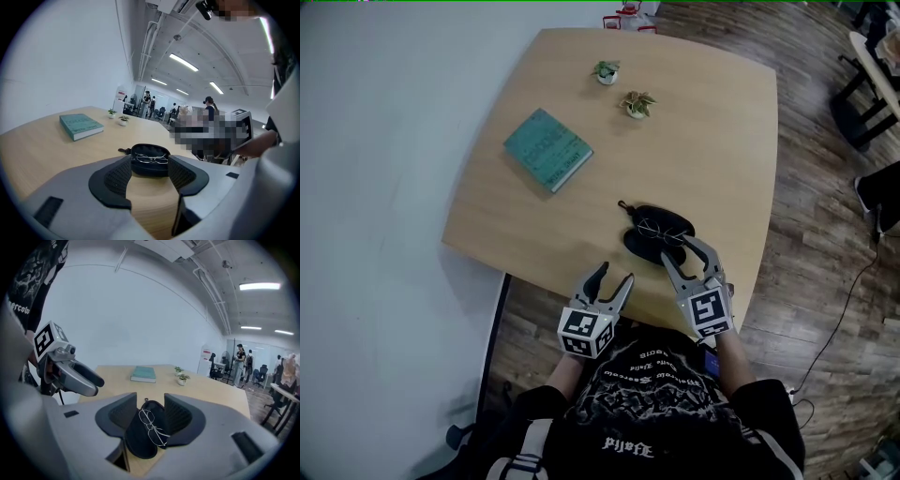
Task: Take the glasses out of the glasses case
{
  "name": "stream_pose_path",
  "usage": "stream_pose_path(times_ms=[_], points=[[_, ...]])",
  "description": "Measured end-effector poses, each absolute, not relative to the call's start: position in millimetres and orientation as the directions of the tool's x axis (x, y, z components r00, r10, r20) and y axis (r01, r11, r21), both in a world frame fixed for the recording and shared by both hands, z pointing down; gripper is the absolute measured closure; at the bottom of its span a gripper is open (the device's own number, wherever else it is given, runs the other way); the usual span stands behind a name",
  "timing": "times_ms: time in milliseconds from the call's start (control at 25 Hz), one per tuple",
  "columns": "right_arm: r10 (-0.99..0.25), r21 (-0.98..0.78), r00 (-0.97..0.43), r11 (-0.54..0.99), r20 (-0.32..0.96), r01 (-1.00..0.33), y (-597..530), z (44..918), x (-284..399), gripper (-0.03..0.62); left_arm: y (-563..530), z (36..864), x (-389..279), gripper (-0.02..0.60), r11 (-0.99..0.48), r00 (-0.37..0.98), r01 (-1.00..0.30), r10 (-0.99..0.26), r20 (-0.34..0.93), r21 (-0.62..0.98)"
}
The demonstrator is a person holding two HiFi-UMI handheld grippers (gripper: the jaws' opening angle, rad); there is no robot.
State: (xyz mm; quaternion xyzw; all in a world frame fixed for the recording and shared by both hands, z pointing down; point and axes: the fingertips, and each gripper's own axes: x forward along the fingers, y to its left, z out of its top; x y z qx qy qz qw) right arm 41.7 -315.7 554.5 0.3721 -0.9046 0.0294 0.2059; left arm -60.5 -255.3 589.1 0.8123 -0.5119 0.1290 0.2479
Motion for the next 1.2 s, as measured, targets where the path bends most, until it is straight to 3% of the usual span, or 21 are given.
stream_pose_path(times_ms=[520, 1200], points=[[-0.461, 0.299, -0.504, 0.879, 0.731, -0.371, -331, 628, 15, 0.399, -248, 604, -92, 0.334, -0.277, 0.396, -0.912, -0.784, 0.477, 0.302], [-0.316, 0.258, -0.314, 0.943, 0.895, -0.213, -340, 698, 15, 0.398, -241, 612, -85, 0.334, -0.335, 0.475, -0.873, -0.752, 0.458, 0.354]])
